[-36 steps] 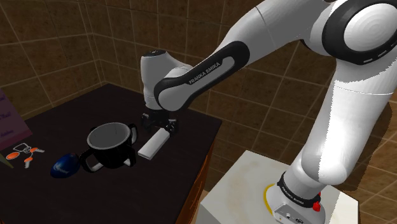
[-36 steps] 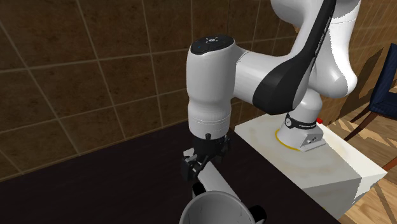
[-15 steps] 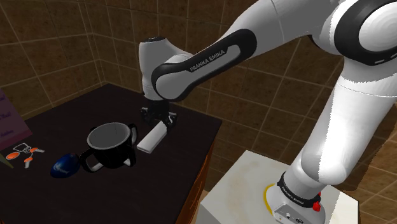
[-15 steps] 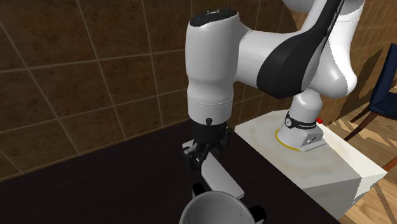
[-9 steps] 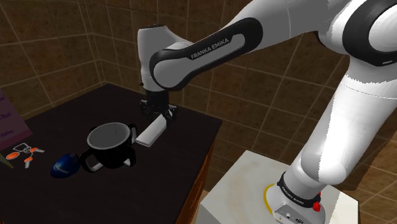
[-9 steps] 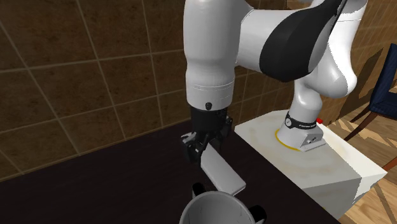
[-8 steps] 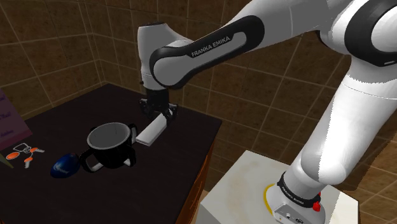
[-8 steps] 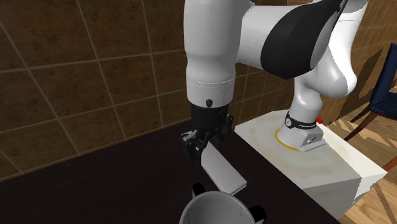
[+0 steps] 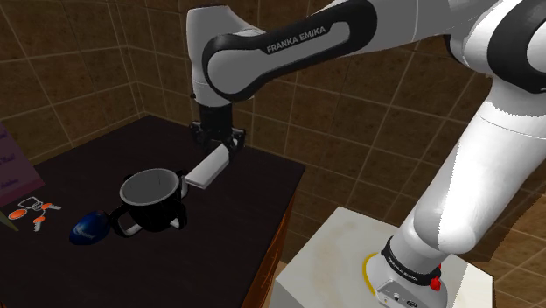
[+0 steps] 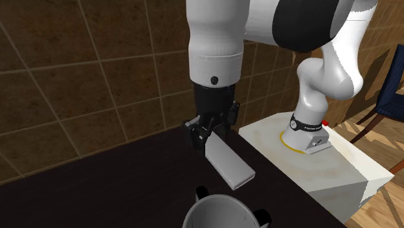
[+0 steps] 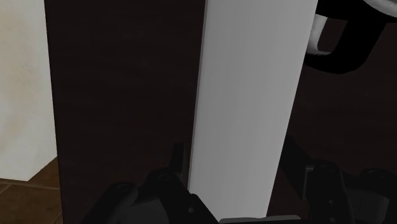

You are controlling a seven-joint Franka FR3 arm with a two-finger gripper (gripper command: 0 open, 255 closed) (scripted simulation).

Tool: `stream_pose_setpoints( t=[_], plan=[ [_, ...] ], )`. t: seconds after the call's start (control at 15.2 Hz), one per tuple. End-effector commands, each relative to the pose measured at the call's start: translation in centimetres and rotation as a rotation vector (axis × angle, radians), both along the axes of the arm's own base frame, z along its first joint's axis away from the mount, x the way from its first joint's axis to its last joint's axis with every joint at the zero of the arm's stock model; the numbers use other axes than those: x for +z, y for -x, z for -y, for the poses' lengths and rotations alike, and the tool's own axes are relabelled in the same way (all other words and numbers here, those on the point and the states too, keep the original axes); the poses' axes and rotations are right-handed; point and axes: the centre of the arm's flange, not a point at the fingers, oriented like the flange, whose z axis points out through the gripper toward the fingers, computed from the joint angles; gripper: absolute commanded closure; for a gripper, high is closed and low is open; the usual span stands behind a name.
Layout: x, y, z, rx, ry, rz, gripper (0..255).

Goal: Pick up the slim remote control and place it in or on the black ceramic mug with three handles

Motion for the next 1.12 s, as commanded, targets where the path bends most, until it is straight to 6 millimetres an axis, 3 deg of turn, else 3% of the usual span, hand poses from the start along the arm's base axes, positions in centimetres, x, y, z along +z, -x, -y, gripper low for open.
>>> stream_pose_setpoints(
  t=[0.0, 0.86, 1.06],
  plan=[
    [1.1, 0.0, 0.0, 0.000, 0.000, 0.000, 255],
    [7.6, 0.0, 0.0, 0.000, 0.000, 0.000, 255],
    [7.7, -0.6, -3.9, 0.000, 0.000, 0.000, 255]
  ],
)
